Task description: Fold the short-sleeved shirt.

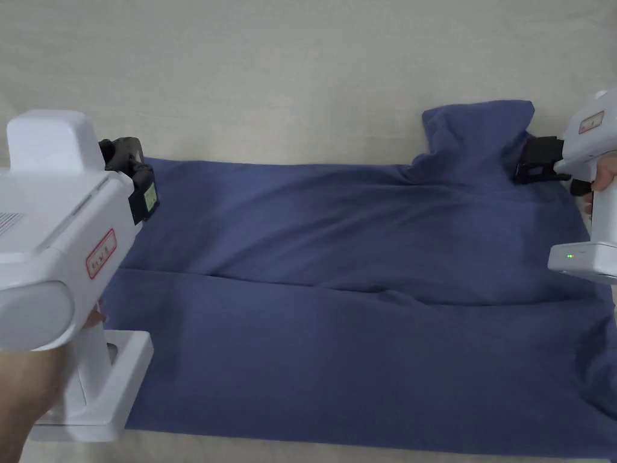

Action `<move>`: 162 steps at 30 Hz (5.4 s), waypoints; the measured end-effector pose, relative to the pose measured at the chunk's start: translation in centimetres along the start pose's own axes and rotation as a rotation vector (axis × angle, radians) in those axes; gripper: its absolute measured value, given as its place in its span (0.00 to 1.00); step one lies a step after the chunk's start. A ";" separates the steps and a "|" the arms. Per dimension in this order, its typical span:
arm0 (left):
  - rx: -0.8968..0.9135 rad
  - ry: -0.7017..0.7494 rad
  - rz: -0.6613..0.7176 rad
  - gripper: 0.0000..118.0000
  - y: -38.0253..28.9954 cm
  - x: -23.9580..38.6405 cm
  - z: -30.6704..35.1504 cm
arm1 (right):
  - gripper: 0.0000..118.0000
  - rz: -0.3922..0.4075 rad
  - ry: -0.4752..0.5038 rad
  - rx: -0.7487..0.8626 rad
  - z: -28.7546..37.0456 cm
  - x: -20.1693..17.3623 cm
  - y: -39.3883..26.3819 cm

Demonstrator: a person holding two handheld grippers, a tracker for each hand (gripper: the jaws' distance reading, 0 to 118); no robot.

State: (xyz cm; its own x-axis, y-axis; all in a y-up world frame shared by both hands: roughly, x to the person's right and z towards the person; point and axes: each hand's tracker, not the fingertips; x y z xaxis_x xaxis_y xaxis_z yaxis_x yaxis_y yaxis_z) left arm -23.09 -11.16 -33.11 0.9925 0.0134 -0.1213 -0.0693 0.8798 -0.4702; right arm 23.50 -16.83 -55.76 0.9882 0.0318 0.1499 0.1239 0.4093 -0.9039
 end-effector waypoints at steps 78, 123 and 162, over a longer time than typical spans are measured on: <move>-0.501 0.052 0.025 0.00 -6.9 -11.0 8.9 | 0.01 0.052 0.067 0.105 17.6 7.4 -24.6; 0.321 0.045 -0.036 0.05 -1.5 -0.8 17.0 | 0.32 0.067 0.106 0.987 29.5 2.2 -29.6; -0.618 -0.336 0.395 0.93 -7.3 -18.3 6.3 | 0.00 0.134 0.018 0.808 26.7 -0.4 -29.2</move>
State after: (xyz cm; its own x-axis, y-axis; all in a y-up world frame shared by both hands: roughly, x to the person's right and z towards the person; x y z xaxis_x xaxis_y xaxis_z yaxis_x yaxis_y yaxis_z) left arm -40.07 -14.81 -21.94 0.8534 0.4974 -0.1561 -0.3666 0.3596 -0.8581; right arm 17.05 -4.48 -18.77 0.9922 0.1150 0.0483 -0.0914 0.9339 -0.3455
